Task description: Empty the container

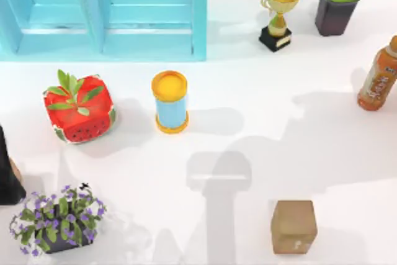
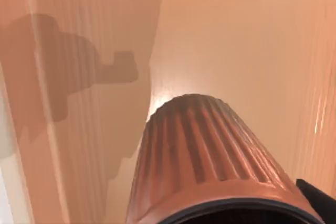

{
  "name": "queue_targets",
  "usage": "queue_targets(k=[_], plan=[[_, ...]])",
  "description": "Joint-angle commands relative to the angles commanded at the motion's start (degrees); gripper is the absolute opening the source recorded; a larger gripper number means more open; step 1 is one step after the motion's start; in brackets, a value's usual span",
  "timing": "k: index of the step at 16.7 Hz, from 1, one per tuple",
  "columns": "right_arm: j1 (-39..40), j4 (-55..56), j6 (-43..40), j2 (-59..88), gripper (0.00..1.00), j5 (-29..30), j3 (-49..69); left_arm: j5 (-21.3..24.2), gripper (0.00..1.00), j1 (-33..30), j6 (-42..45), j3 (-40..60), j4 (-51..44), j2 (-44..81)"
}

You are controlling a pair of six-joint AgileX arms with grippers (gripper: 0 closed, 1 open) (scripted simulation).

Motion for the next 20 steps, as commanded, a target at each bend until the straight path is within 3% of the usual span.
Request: queue_targets(k=[3,12,15,20], plan=[[7.4,2.7,7.1,0.2,0.0,1.1,-2.9,0.0,1.0,0.0,0.0,0.0,0.0,0.0],[41.0,16.3,41.0,0.3,0.0,3.3,-16.2,0.0,1.0,0.0,0.0,0.0,0.0,0.0],[45.0,19.6,45.0,-0.3,0.0,3.4,-18.1,0.0,1.0,0.0,0.0,0.0,0.0,0.0],[44.9,19.8,45.3,0.0,0.0,3.2,-18.3,0.0,1.0,0.0,0.0,0.0,0.0,0.0]])
